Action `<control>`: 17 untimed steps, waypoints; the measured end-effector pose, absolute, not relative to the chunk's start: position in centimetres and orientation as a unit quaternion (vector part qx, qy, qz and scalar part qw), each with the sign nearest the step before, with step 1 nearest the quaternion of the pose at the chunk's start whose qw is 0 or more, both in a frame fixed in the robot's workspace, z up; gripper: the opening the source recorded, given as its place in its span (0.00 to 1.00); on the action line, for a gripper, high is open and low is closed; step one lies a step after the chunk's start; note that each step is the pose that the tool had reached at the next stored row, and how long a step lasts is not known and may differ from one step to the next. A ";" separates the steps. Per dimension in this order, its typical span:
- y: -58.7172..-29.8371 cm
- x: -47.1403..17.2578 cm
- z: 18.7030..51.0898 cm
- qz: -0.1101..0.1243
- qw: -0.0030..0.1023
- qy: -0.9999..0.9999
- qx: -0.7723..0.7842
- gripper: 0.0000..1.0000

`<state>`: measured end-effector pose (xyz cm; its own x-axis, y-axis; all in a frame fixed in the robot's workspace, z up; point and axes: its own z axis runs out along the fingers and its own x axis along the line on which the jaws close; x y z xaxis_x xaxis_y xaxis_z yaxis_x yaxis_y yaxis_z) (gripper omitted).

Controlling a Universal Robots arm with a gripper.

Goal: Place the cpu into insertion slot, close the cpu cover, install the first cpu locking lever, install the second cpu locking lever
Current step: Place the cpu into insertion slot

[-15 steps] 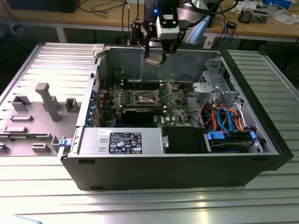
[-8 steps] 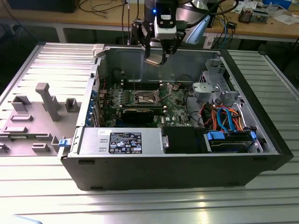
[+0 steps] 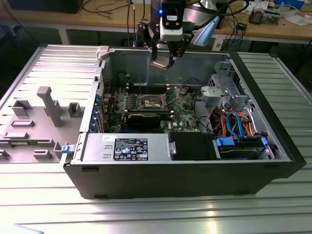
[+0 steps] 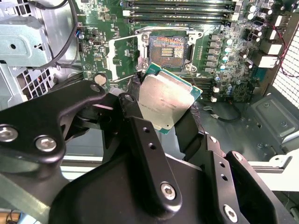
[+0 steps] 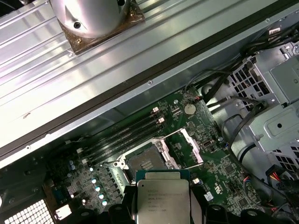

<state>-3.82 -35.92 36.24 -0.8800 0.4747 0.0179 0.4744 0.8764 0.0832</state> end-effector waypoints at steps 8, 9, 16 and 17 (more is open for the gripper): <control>-35.9 -3.8 36.2 0.043 0.002 0.968 0.246 0.55; -35.9 -3.8 36.2 0.043 0.002 0.968 0.247 0.55; -35.9 -3.8 35.9 0.042 0.004 0.953 0.300 0.55; -35.9 -3.8 35.9 0.042 0.004 0.951 0.306 0.55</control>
